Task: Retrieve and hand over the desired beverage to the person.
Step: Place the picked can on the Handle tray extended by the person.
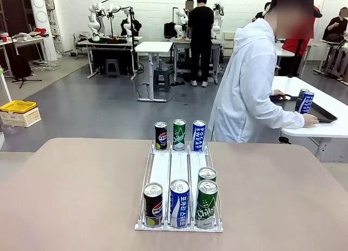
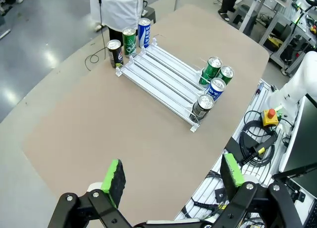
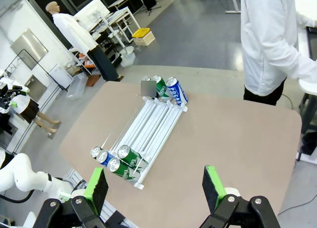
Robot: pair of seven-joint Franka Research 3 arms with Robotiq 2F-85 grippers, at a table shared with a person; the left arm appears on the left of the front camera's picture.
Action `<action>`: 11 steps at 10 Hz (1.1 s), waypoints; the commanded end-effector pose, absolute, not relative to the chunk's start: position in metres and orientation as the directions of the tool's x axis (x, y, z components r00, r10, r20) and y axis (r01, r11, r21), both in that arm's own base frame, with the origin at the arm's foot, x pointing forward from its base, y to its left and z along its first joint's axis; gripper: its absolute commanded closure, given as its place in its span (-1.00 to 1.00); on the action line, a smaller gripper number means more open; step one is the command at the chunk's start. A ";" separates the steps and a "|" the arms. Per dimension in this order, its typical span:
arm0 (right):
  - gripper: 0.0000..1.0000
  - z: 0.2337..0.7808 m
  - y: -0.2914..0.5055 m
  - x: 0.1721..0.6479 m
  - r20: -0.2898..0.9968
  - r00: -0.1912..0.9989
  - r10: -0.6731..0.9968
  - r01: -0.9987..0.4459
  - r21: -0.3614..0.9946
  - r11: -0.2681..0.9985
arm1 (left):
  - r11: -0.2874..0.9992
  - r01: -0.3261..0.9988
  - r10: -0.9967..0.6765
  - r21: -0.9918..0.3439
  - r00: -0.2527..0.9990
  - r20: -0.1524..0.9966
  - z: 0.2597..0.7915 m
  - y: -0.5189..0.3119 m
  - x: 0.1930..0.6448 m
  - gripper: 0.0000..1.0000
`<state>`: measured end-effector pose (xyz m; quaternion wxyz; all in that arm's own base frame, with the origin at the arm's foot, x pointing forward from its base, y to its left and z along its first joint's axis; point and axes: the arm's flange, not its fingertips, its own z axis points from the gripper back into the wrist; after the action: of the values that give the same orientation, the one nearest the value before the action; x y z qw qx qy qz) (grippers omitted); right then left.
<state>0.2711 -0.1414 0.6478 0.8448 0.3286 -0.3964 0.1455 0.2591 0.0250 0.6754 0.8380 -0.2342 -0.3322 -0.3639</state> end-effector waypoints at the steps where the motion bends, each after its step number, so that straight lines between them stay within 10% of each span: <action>1: -1.00 0.648 -0.140 0.274 0.778 0.628 -0.022 -0.530 0.448 0.720 | 0.620 0.770 -0.454 -0.153 0.511 0.730 0.675 0.025 0.260 -1.00; 11: -1.00 0.648 -0.140 0.274 0.778 0.628 -0.022 -0.530 0.448 0.720 | 0.620 0.770 -0.454 -0.153 0.511 0.730 0.675 0.025 0.260 -1.00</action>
<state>0.2711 -0.1414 0.6478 0.8448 0.3286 -0.3964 0.1456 0.2591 0.0250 0.6754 0.8380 -0.2342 -0.3322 -0.3640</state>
